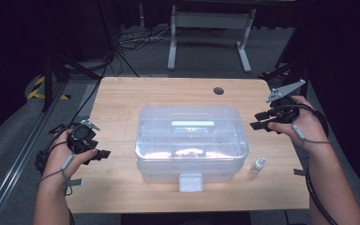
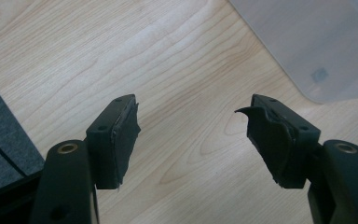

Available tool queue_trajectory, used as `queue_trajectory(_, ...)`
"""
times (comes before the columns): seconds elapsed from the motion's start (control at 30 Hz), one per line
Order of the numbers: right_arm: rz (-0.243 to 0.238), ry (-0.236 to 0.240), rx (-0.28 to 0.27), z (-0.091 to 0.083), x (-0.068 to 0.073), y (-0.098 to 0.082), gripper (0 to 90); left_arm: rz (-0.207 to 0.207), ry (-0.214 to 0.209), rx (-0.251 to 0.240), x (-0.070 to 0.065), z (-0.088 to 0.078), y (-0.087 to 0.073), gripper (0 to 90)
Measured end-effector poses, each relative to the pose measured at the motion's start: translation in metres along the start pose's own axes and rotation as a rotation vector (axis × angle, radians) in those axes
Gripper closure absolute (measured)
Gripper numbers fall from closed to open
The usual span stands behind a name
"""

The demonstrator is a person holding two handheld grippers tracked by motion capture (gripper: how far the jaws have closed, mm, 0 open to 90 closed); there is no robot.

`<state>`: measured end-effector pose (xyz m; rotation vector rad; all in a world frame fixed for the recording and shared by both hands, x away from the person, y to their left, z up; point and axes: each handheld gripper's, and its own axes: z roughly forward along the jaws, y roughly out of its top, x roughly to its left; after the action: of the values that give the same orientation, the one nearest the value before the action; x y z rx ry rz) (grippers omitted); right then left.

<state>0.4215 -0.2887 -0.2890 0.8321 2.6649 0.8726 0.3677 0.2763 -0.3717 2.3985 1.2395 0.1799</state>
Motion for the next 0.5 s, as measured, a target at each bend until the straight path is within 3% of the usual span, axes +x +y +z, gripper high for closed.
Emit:
queue_trajectory(0.13,-0.032,0.048,-0.028,-0.004,0.01,0.013,56.7,0.013,-0.025,0.021,-0.004,0.007,0.004,33.8)
queue_trajectory(0.23,-0.062,0.089,-0.05,-0.005,0.018,0.023,56.5,0.022,-0.017,0.043,-0.005,0.012,0.006,33.9)
queue_trajectory(0.5,-0.137,0.137,-0.062,0.0,0.037,0.05,52.9,0.043,-0.022,0.016,-0.01,0.011,0.009,32.8)
